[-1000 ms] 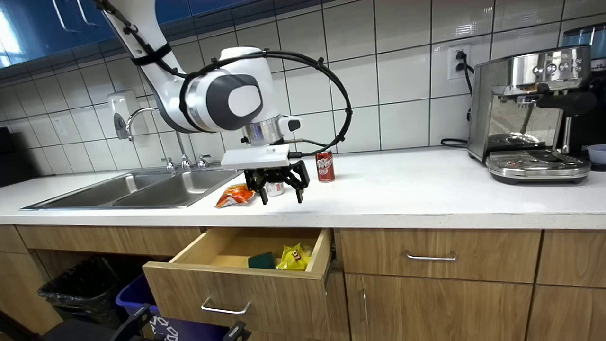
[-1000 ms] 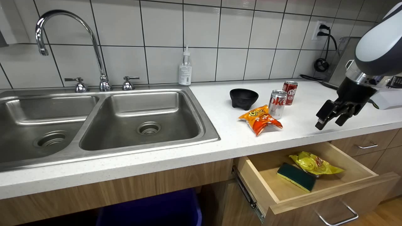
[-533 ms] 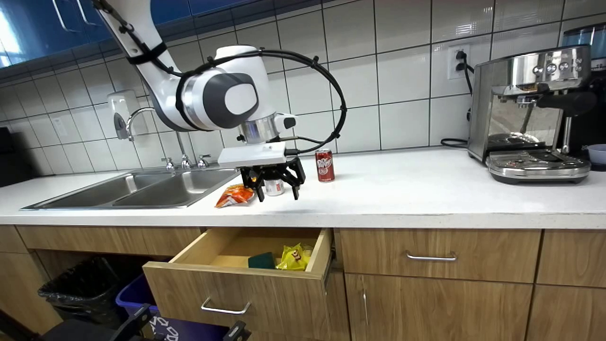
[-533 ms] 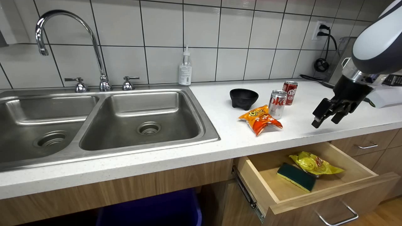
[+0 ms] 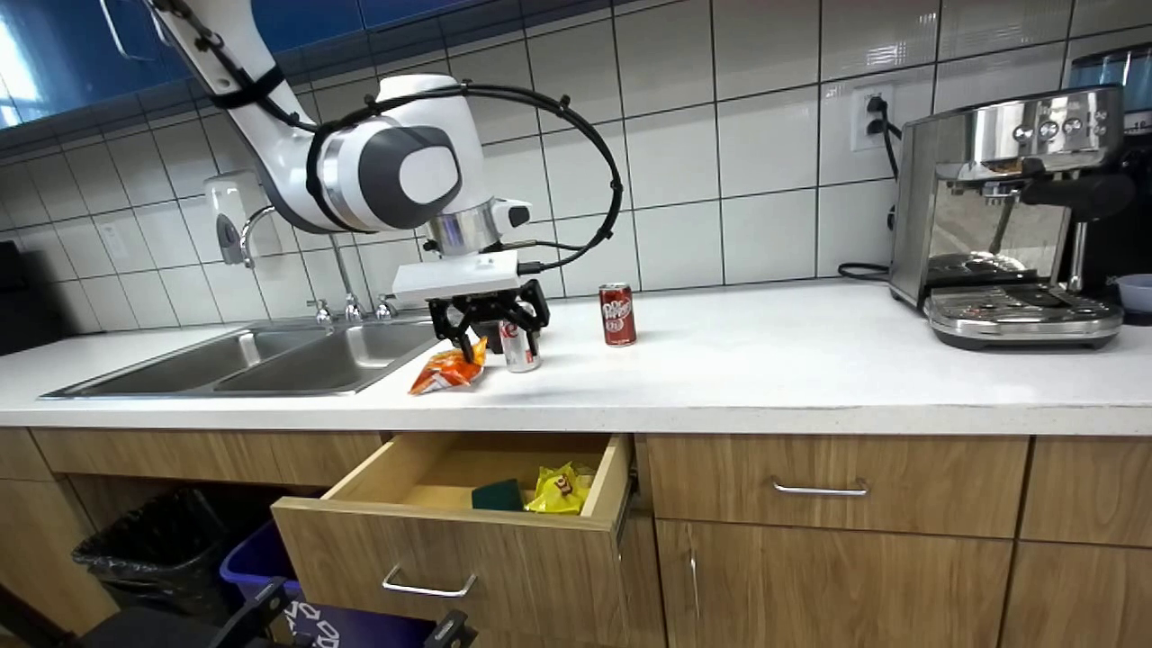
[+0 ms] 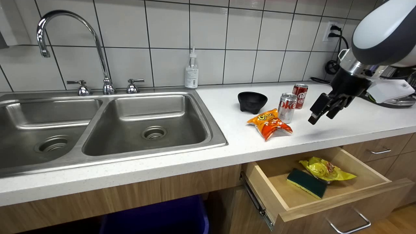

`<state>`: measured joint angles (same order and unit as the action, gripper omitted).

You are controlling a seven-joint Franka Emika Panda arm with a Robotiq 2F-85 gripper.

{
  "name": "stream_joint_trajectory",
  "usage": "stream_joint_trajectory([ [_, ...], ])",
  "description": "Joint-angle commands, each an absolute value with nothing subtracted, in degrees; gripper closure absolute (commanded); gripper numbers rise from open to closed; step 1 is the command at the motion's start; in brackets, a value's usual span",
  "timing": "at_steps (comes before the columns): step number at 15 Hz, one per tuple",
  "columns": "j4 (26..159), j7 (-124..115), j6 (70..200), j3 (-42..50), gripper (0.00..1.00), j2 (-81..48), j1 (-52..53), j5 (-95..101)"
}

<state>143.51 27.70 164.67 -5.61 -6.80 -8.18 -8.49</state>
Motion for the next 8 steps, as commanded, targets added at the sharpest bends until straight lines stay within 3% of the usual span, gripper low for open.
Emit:
stream_joint_trajectory([
  [1, 142.6, 32.0, 161.5, -6.7, 0.00, -4.9, -7.4, -11.3],
  [8, 142.9, 34.9, 156.2, -6.2, 0.00, -0.9, -4.5, -12.0],
])
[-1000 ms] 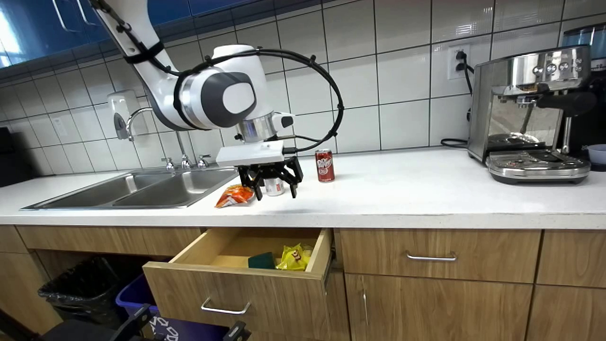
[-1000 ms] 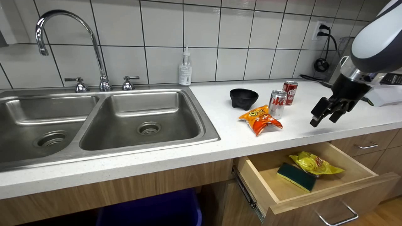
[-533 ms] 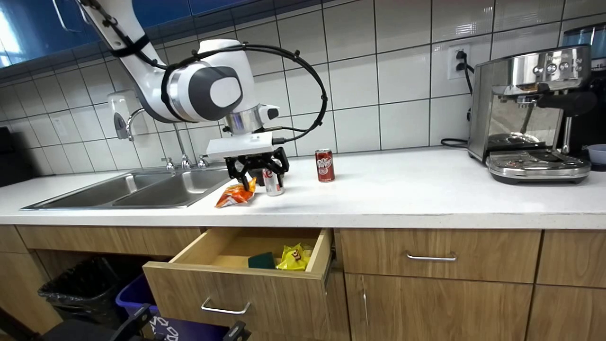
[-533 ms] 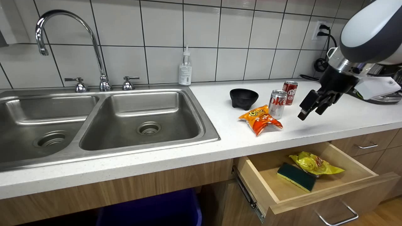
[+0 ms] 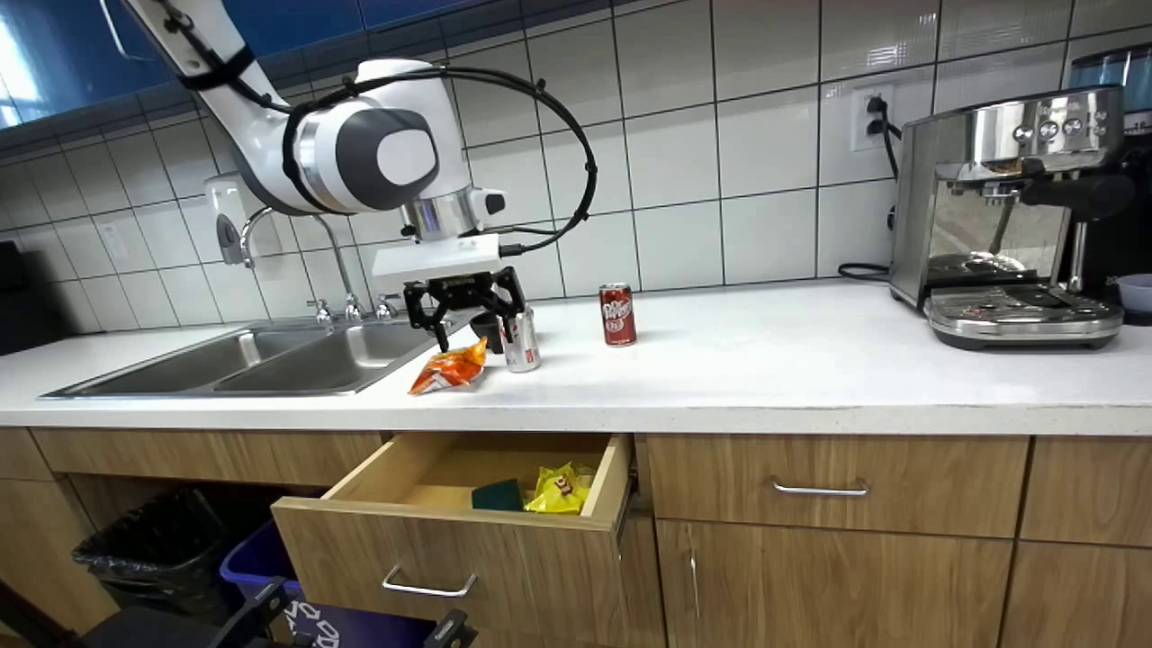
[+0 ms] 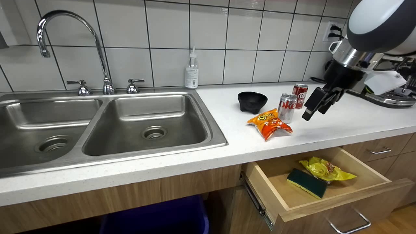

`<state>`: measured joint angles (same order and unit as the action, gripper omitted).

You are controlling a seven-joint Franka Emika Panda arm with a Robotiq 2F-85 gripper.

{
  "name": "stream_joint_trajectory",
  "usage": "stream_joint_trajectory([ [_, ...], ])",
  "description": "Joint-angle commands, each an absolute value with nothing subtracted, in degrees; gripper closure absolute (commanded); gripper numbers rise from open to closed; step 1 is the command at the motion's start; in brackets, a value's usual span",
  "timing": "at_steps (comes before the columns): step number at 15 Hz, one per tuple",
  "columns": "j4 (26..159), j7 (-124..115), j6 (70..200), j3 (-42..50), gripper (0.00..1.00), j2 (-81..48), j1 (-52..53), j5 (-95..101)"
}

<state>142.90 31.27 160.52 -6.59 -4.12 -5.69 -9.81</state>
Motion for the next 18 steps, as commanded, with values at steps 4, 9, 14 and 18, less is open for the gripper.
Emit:
stream_joint_trajectory([
  [4, 142.2, 35.9, 152.2, -5.3, 0.00, 0.8, -2.2, -10.8],
  [9, 142.4, 33.3, 153.7, -4.5, 0.00, -0.2, -0.3, -9.3],
  [14, 142.4, 33.3, 153.7, -4.1, 0.00, -0.2, 0.0, -8.9],
  [18, 140.4, 34.1, 154.6, -5.0, 0.00, -1.5, 1.2, -9.6],
])
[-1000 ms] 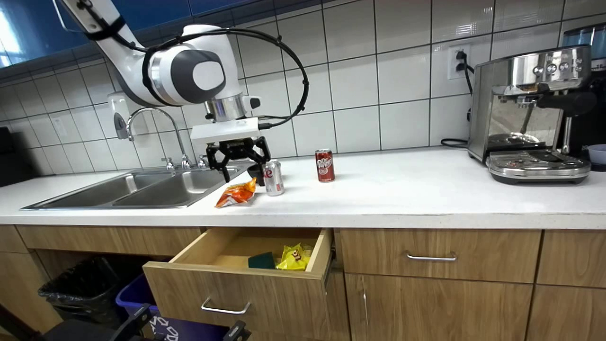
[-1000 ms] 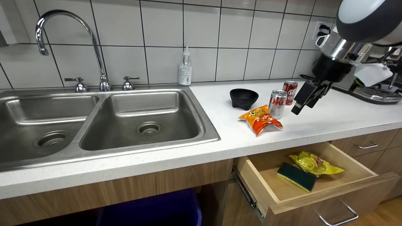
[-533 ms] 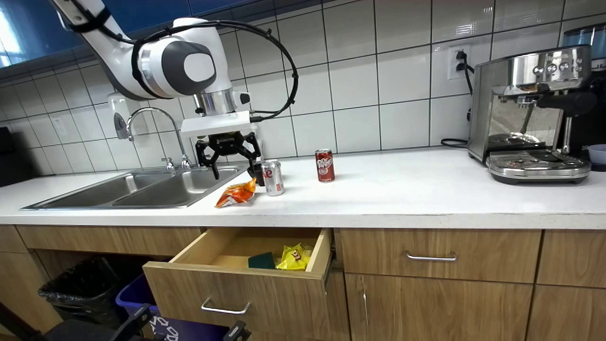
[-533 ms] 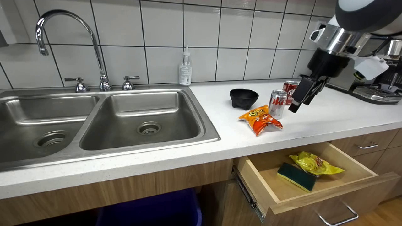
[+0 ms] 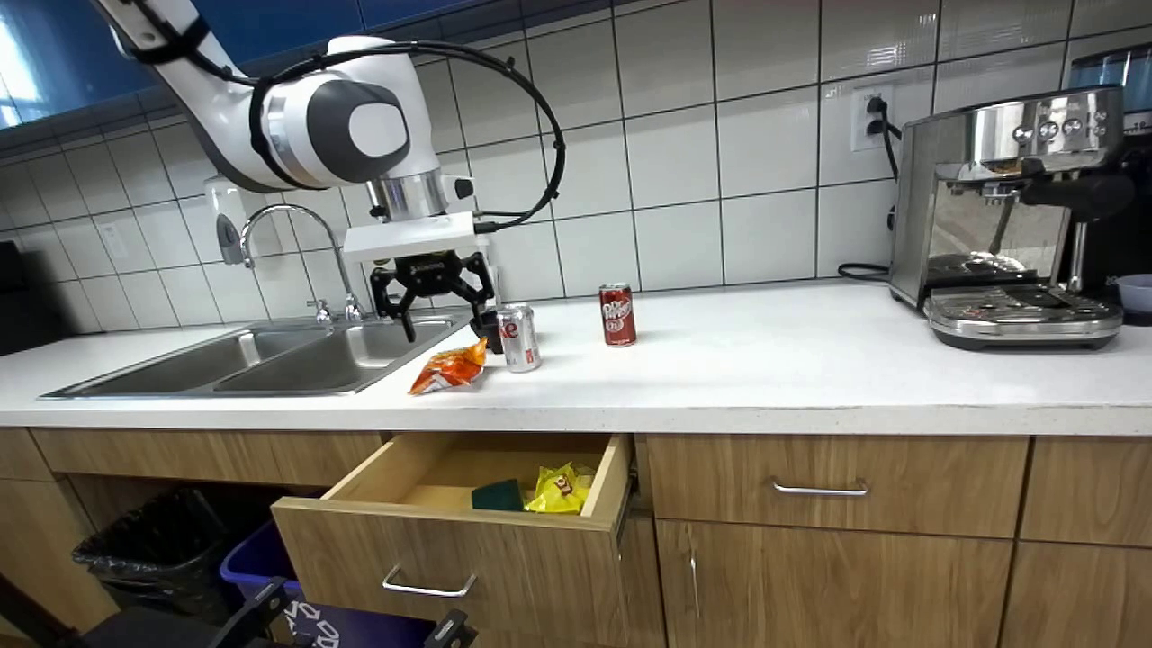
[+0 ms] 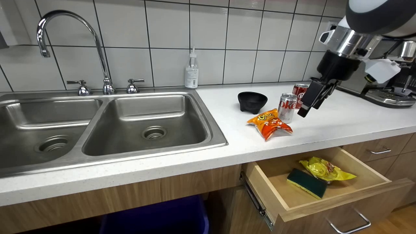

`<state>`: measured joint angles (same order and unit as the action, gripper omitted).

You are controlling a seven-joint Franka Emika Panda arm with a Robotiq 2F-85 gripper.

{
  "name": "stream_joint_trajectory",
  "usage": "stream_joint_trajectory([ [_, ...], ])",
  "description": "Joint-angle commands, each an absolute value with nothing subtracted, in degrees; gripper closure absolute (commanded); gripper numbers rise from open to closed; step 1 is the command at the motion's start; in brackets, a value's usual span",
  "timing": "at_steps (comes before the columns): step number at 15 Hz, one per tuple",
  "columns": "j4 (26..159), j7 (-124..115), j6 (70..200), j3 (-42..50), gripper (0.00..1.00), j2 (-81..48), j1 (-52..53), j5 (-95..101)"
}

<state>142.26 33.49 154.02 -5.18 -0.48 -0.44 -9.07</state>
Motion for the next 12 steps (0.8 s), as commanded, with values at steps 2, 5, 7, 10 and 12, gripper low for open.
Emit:
stream_joint_trajectory([
  [2, 139.1, 33.9, 154.9, -5.3, 0.00, -2.6, 2.1, -9.2],
  [5, 136.8, 33.9, 155.5, -5.8, 0.00, -4.9, 2.9, -10.0],
  [7, 135.1, 34.0, 156.1, -6.4, 0.00, -7.0, 3.1, -11.1],
  [10, 132.8, 33.7, 158.5, -7.5, 0.00, -10.3, 2.6, -11.9],
  [12, 131.3, 33.9, 160.6, -8.5, 0.00, -12.4, 2.0, -12.2],
])
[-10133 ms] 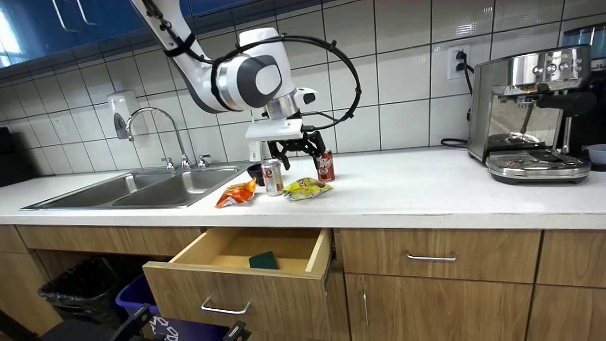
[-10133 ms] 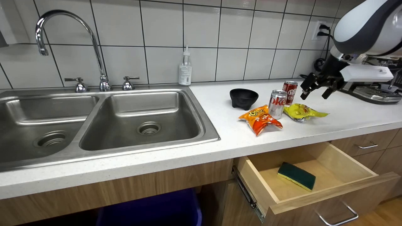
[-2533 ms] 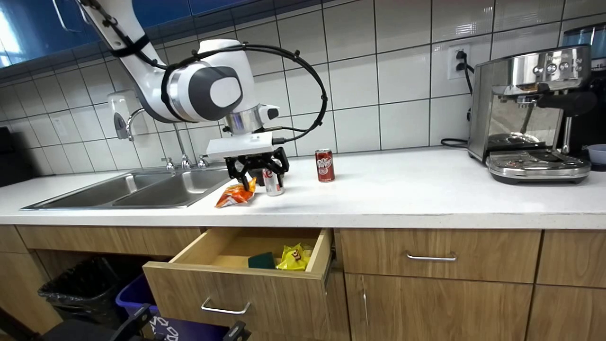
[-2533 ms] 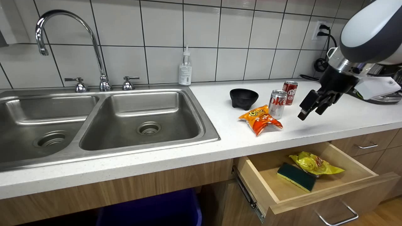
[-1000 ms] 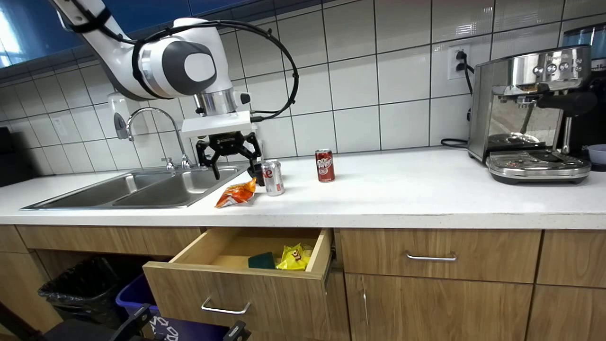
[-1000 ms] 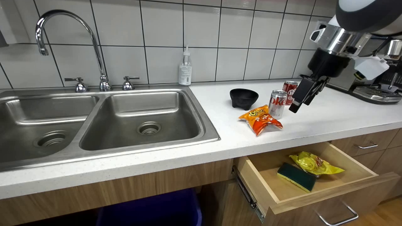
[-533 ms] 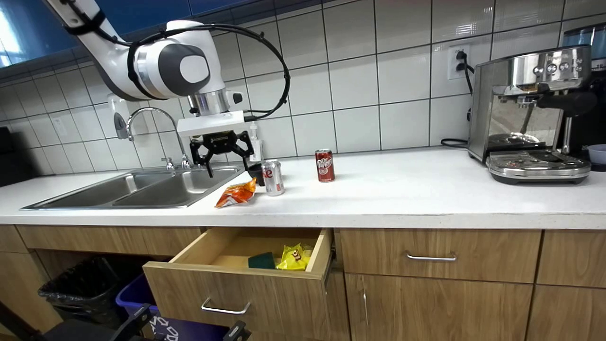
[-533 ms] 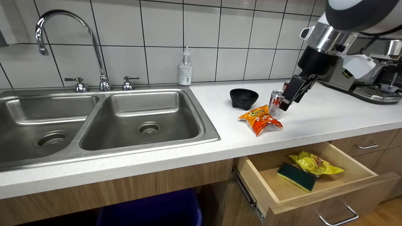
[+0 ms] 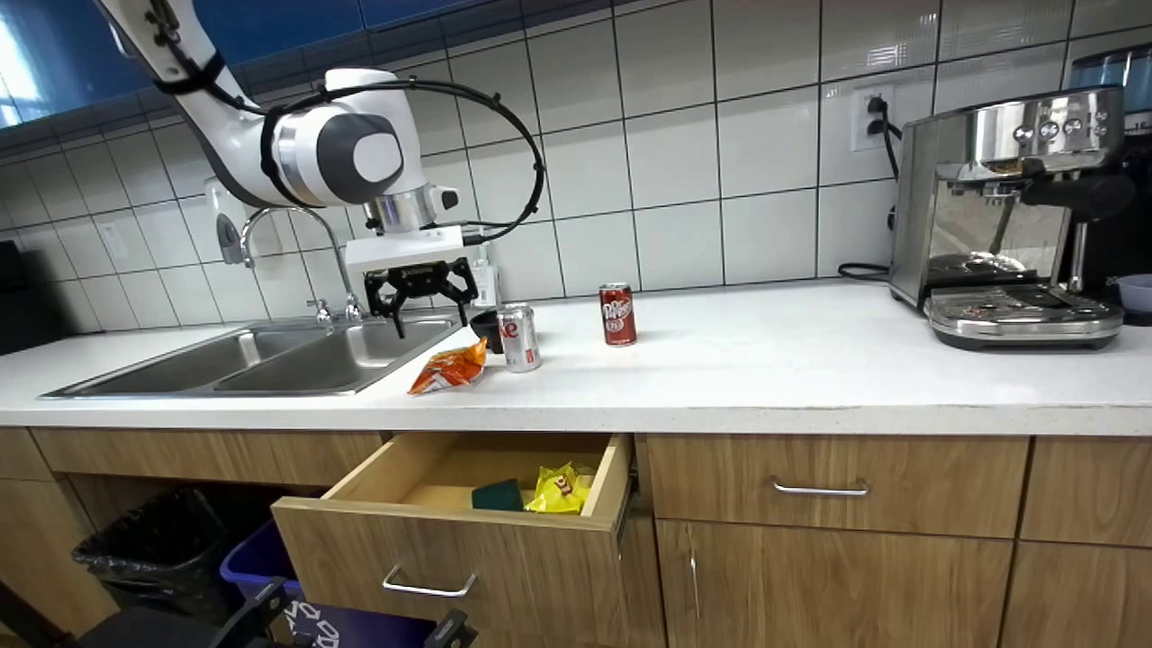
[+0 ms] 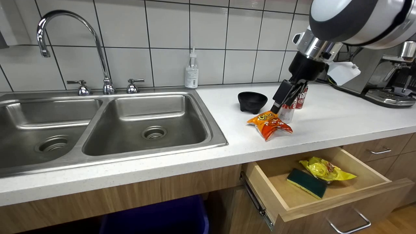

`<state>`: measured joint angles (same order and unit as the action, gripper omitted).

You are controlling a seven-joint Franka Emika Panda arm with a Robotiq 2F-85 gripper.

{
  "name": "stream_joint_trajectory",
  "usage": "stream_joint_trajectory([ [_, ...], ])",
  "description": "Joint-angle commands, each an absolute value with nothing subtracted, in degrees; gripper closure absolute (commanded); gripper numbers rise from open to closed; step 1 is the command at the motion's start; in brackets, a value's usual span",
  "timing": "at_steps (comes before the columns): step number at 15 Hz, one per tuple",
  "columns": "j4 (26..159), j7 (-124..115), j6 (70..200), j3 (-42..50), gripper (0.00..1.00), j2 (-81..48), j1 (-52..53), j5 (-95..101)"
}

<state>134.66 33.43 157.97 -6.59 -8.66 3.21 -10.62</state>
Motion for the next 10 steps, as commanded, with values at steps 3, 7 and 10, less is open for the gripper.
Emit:
stream_joint_trajectory([
  [3, 129.5, 33.5, 163.7, -10.1, 0.00, -15.4, 1.1, -11.5],
  [7, 127.7, 30.3, 167.8, -10.5, 0.00, -18.9, 0.7, -8.7],
  [10, 126.7, 26.7, 170.0, -10.3, 0.00, -20.8, 0.6, -7.1],
])
